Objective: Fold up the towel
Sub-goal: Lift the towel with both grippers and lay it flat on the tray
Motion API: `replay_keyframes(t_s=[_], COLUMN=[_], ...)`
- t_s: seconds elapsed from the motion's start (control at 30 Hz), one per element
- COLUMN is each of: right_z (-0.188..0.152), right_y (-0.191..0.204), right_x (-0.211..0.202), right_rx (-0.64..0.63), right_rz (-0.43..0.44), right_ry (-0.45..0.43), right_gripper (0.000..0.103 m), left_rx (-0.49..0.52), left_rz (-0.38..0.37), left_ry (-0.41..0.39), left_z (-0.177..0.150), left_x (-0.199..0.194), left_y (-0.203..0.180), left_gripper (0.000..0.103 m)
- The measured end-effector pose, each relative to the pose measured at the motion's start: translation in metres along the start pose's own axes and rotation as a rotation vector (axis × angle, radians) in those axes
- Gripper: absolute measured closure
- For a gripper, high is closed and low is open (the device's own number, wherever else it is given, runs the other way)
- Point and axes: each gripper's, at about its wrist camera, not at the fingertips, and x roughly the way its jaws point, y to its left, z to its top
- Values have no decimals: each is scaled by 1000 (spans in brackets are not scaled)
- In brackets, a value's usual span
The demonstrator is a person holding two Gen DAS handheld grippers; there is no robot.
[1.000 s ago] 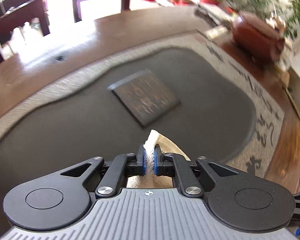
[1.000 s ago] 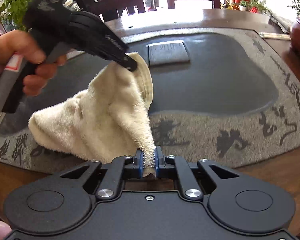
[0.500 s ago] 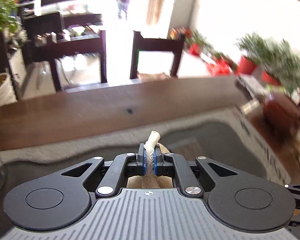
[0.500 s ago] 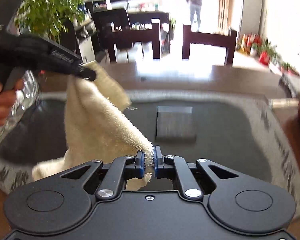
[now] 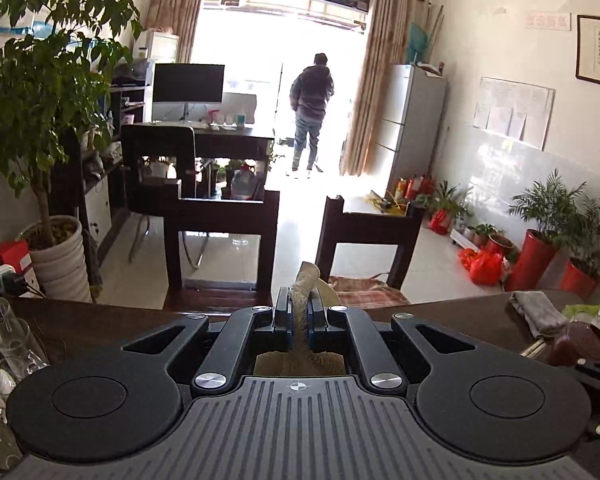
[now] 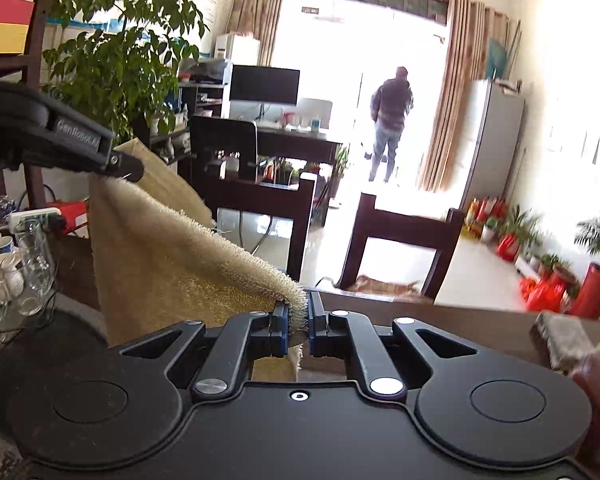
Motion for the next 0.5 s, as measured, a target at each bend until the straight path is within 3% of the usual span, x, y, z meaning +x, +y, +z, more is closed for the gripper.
replay_keyframes(t_s=[0.13, 0.5], right_z=[-20, -129], right_y=[0, 36], right_x=[-3, -23], right_rx=[-22, -63], right_rz=[15, 112], right_ry=[29, 277], right_gripper=[94, 94], left_rx=[0, 53], left_rz=[7, -19], left_ry=[42, 331], left_z=[-35, -183], left_x=[-2, -14], left_y=[-1, 6], left_gripper=[96, 96])
